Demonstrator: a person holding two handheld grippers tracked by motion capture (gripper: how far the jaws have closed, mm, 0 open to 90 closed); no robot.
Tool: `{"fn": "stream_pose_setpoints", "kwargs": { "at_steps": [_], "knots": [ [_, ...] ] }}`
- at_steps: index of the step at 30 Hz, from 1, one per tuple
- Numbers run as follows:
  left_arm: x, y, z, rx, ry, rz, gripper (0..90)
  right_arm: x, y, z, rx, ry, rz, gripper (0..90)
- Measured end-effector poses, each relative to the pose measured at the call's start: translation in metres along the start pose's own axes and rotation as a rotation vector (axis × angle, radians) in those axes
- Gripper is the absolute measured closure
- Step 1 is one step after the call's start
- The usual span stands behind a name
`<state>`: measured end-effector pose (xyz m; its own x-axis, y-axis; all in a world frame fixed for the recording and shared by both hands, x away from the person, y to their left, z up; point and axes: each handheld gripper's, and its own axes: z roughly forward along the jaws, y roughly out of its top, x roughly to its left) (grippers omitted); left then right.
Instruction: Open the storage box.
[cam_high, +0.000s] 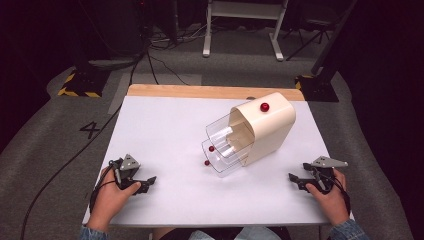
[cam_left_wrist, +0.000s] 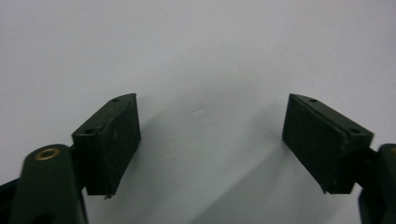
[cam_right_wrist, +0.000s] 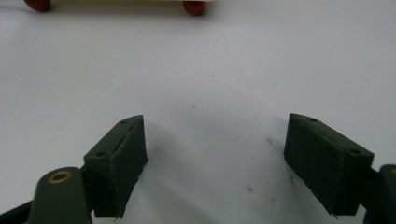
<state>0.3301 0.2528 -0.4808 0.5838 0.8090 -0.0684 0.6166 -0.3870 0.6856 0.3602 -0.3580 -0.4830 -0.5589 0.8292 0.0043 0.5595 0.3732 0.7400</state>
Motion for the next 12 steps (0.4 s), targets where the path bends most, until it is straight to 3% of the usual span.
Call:
{"fn": "stream_pose_setpoints", "kwargs": {
  "at_steps": [2, 4, 12],
  "knots": [
    [-0.0012, -0.0004, 0.0009, 0.004, 0.002, 0.013, 17.1, 0.0, 0.0, 0.0, 0.0, 0.0, 0.0, 21.3],
    [-0.0051, -0.0001, 0.0029, 0.017, 0.027, 0.055, 14.2, 0.0, 0.0, 0.0, 0.0, 0.0, 0.0, 21.3],
    [-0.0054, -0.0004, 0.0029, 0.017, 0.034, 0.059, 14.0, -0.0001, 0.0, 0.0, 0.0, 0.0, 0.0, 21.2]
  ]
}}
